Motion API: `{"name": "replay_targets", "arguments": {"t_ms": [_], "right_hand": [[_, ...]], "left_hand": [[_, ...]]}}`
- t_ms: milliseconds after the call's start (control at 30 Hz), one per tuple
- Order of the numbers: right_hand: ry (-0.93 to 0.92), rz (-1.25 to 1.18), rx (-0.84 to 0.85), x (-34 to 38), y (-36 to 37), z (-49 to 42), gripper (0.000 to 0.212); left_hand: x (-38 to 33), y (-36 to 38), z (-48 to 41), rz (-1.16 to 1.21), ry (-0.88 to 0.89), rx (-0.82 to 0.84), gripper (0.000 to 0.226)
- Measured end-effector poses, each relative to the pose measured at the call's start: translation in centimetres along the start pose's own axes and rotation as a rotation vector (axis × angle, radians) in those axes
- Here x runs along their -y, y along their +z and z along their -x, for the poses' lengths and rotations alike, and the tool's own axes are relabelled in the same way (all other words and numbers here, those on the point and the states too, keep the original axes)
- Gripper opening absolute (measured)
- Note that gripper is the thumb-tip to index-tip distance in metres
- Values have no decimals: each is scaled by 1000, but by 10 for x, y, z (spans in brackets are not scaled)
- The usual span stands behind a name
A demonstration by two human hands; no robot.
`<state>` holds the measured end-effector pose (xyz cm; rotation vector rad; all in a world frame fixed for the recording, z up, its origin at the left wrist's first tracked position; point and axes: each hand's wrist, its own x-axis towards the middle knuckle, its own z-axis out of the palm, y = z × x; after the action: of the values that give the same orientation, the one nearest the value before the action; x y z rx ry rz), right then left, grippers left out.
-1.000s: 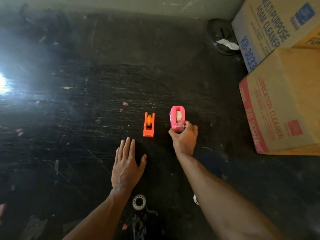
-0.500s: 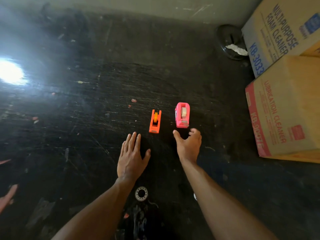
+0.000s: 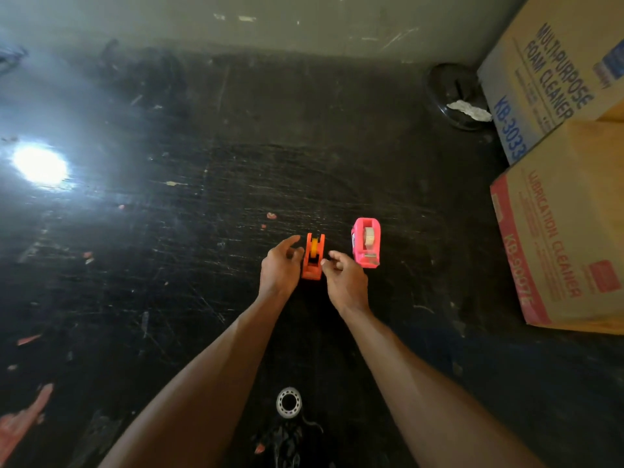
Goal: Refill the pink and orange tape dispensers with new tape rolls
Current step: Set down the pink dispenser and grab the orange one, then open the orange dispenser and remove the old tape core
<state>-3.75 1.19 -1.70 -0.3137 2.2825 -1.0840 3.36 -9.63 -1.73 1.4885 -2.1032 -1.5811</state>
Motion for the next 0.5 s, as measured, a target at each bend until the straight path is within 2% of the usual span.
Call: {"name": "replay_targets", "arguments": {"t_ms": [133, 333, 500], "right_hand": [[28, -35, 26, 3, 0, -15, 37], [41, -145, 1, -6, 4, -8, 35], [30, -244, -14, -21, -6, 22, 33]], "left_hand": [[8, 3, -13, 88, -22, 123, 42], [19, 8, -4, 143, -1, 139, 44], [34, 5, 30, 132, 46, 240, 50]]}}
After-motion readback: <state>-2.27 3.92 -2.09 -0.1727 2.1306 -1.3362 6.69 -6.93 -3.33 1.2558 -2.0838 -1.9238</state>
